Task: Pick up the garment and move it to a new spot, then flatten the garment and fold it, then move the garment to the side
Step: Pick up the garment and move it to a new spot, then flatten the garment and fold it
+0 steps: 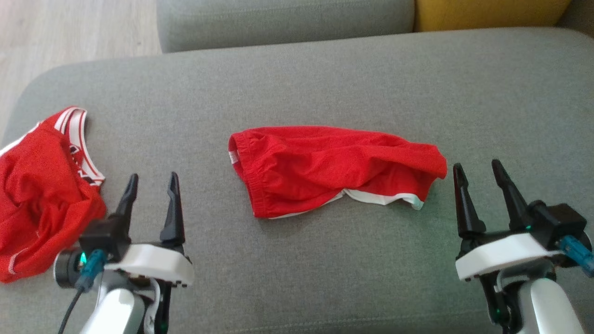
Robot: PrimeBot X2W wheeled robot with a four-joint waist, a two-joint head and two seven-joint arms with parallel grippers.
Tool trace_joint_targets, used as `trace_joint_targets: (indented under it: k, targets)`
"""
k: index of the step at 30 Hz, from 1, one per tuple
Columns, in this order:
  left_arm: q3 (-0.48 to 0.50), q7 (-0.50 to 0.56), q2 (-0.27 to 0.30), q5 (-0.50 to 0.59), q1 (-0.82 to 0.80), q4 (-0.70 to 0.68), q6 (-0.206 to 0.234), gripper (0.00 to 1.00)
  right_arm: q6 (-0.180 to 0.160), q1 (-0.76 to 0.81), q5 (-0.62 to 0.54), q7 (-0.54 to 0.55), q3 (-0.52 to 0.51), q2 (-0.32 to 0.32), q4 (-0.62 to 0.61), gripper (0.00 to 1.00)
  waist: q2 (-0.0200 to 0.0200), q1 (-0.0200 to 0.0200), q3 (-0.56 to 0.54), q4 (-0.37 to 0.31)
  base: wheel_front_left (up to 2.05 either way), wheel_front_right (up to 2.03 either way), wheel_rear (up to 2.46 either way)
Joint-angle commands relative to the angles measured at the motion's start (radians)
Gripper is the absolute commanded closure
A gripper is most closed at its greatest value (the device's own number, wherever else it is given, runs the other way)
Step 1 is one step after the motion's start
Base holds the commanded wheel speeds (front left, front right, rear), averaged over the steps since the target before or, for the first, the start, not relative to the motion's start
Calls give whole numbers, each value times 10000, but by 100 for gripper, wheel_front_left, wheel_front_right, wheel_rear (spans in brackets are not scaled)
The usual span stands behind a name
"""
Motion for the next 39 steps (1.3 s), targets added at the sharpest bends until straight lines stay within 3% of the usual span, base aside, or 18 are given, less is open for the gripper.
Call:
trace_joint_targets:
  k: [1,13,39]
  targets:
    - [327,31,273,102,-227,-278,-89,0,-7,-110,-29,29,168,-32,-382,0,-1,1,-198,2,0,0,0]
    - [175,192,385,28,189,-185,-56,0,-7,385,92,223,112,-32,-677,0,-1,1,-665,-12,0,0,0]
    - [-60,356,513,92,-2,-206,76,0,-7,257,154,211,187,-32,-691,0,-1,1,-515,-48,0,0,0]
